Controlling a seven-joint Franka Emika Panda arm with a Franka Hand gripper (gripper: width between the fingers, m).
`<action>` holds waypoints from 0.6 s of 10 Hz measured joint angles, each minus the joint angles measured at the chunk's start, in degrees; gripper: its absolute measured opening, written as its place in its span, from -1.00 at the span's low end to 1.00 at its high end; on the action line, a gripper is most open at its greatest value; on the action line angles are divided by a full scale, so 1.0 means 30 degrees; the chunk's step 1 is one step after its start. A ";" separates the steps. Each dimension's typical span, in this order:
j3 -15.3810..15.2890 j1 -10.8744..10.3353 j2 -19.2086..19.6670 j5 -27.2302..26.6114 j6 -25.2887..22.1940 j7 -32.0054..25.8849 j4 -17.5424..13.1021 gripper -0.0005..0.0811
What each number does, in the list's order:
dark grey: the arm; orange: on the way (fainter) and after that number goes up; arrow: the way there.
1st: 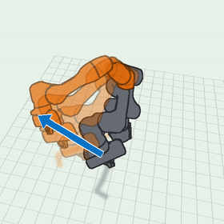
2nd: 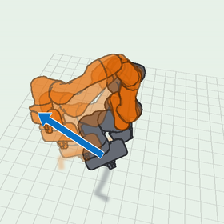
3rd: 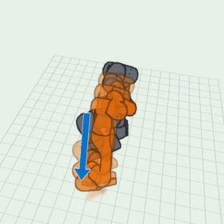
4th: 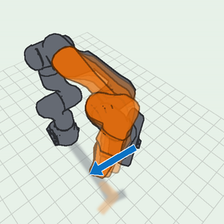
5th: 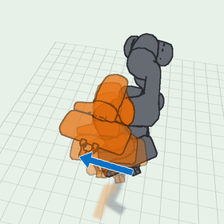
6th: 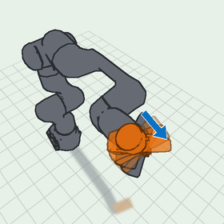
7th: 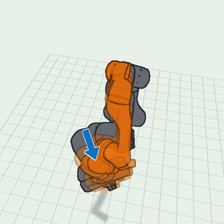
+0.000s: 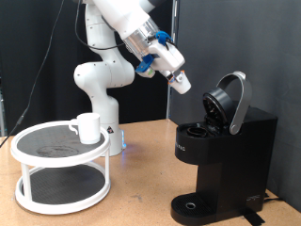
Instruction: Make a cup of coffee with the keurig machine
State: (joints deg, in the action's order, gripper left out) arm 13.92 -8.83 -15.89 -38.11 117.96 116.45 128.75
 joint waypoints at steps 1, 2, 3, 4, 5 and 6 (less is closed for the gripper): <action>-0.0339 -0.0004 0.0236 0.0282 0.0811 0.0195 0.0229 -0.12; -0.0662 -0.0028 0.0510 0.0312 0.1568 0.0207 0.0488 -0.12; -0.0949 -0.0047 0.0725 0.0312 0.2239 0.0200 0.0713 -0.12; -0.1208 -0.0068 0.0898 0.0311 0.2701 0.0166 0.0939 -0.12; -0.1419 -0.0073 0.0983 0.0309 0.2999 0.0111 0.1178 -0.12; -0.1604 -0.0080 0.1059 0.0307 0.3302 0.0064 0.1423 -0.12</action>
State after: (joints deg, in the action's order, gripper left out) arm 9.11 -9.07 -12.71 -37.18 127.86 116.64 133.02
